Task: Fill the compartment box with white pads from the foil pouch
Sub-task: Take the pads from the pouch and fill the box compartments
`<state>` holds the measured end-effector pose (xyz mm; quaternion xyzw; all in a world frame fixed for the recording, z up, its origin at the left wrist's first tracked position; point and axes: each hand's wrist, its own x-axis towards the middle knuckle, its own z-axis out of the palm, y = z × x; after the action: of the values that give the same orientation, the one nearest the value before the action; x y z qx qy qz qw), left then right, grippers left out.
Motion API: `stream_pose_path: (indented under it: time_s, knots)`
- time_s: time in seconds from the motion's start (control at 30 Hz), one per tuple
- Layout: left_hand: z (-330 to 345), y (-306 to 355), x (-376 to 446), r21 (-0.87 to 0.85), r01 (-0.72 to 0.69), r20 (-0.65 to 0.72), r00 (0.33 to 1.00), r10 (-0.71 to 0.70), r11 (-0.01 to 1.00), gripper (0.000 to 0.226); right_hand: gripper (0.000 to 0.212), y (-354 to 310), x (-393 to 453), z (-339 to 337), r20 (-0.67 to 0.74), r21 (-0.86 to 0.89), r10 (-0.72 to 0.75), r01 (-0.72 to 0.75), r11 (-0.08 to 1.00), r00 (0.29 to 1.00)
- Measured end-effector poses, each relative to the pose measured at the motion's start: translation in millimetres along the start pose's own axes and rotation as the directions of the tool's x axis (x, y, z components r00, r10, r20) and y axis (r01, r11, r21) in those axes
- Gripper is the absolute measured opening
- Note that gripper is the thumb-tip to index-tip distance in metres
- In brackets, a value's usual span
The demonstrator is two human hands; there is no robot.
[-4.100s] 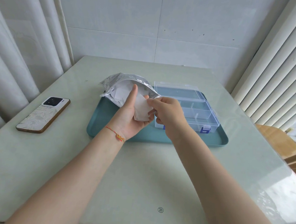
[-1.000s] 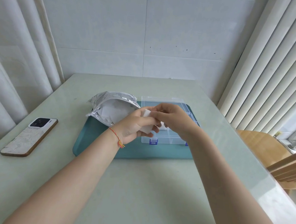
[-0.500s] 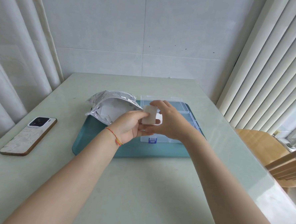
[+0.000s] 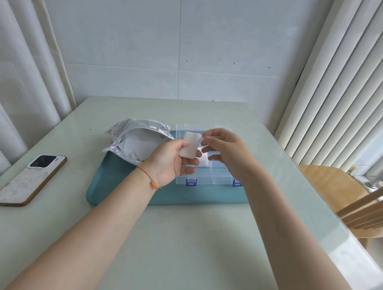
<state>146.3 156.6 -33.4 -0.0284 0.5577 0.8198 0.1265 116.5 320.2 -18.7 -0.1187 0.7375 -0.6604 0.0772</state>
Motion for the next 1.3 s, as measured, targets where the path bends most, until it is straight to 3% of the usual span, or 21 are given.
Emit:
stream_pose_path:
  time_s: [0.07,0.37,0.5,0.57,0.67,0.8,0.93,1.2,1.3]
  knots:
    - [2.1,0.5,-1.0,0.013,0.007,0.016,1.000,-0.008,1.000,0.031,0.002,-0.1,-0.1,-3.9,-0.012,-0.001,-0.023,0.023,1.000,1.000]
    - [9.2,-1.2,-2.2,0.128,0.021,0.039,0.999,-0.026,0.992,0.040,0.011,0.7,1.0,-6.0,-0.067,-0.137,-0.041,0.031,0.990,0.997]
    - [8.0,0.7,-1.9,0.046,0.050,0.055,0.997,-0.053,0.998,0.039,0.009,2.6,0.6,-7.1,-0.081,-0.063,-0.049,0.044,0.997,0.996]
    - [5.5,3.3,-3.8,-0.063,0.084,0.098,0.992,-0.078,0.994,0.040,0.012,4.3,0.0,-9.0,-0.022,0.047,-0.049,0.050,0.998,0.999]
    - [2.5,5.2,-7.2,-0.205,0.140,0.214,0.972,-0.095,0.969,0.045,0.033,7.7,-0.7,-9.4,0.161,0.194,-0.047,0.015,0.981,0.986]
    - [2.8,5.0,-10.0,-0.223,0.173,0.338,0.937,-0.090,0.959,0.043,0.043,8.7,-2.9,-4.4,0.362,0.273,-0.067,-0.037,0.961,0.930]
    - [3.6,5.3,-12.2,-0.213,0.177,0.368,0.926,-0.089,0.961,0.040,0.058,5.6,-4.3,1.3,0.380,0.290,-0.052,-0.066,0.955,0.923]
    - [5.6,6.3,-13.7,-0.178,0.169,0.373,0.923,-0.093,0.969,0.035,0.065,5.8,-1.1,6.6,0.400,0.331,-0.058,-0.085,0.940,0.915]
    - [5.6,5.3,-11.6,-0.162,0.183,0.387,0.916,-0.109,0.970,0.032,0.052,5.3,-0.2,7.6,0.416,0.312,-0.050,-0.091,0.946,0.908]
